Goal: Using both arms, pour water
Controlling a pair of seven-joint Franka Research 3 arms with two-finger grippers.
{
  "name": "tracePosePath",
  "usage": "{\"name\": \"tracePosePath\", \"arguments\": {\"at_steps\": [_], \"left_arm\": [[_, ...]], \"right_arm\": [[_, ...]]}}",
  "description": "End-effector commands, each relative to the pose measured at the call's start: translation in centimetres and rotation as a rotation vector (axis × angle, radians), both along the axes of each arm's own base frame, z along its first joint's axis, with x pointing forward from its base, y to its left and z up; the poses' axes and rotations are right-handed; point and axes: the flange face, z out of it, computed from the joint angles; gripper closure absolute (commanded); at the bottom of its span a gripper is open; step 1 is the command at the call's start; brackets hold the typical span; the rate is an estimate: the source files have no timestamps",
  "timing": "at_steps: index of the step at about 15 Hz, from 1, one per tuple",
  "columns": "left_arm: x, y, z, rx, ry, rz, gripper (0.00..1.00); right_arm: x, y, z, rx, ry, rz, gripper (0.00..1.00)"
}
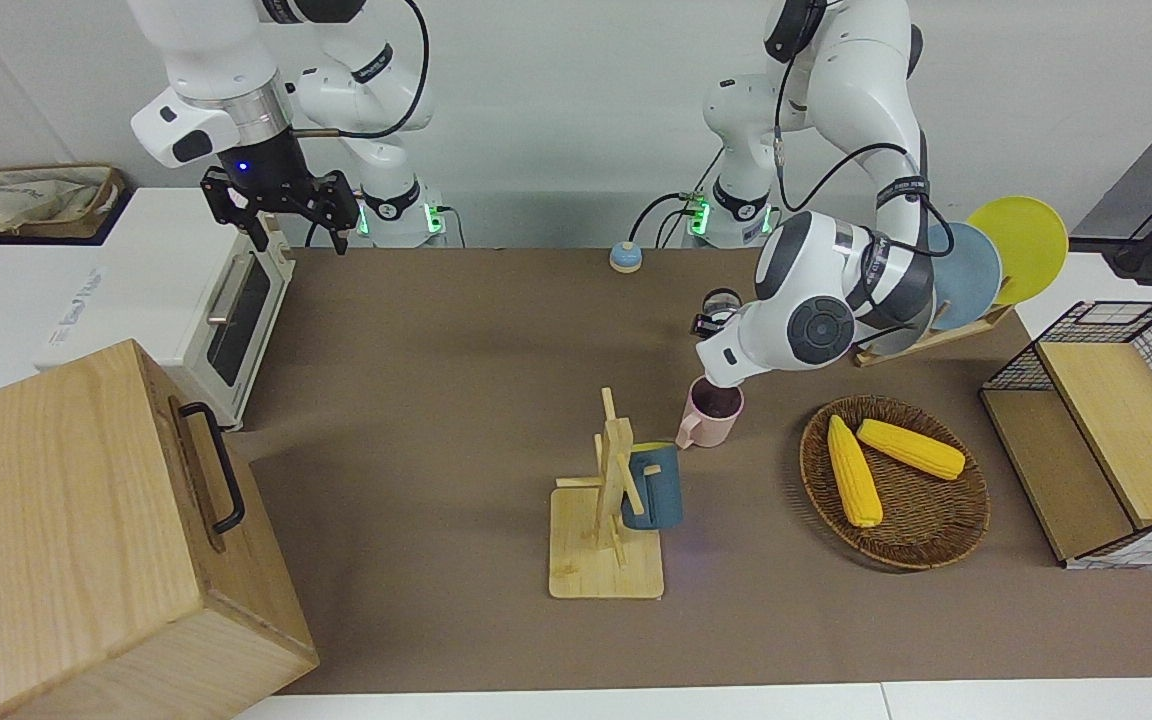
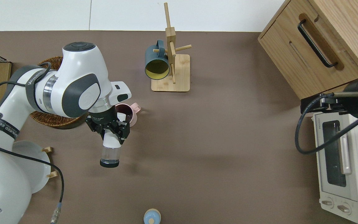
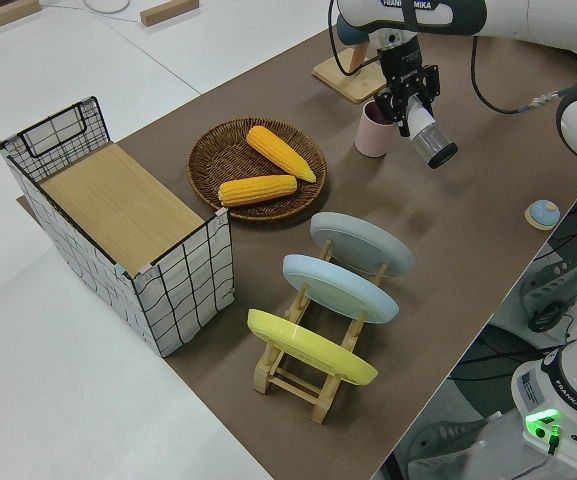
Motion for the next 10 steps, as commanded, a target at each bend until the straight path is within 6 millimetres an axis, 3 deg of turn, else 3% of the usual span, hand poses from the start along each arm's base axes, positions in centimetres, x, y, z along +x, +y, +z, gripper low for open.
{"name": "tracePosePath", "arguments": {"at_steps": [1,10], "left_arm": [[0.07,-0.21,1.57,0.037,-0.007,0.009,1.00],[-0.11,-0.16,2.15,0.061,-0.018,0.027,1.00]], "right_arm": [[-0.12,-0.02,0.17,0.016,-0.002,0.004,0.007],[-0.12,-0.02,0.17,0.016,-0.002,0.004,0.007]]}}
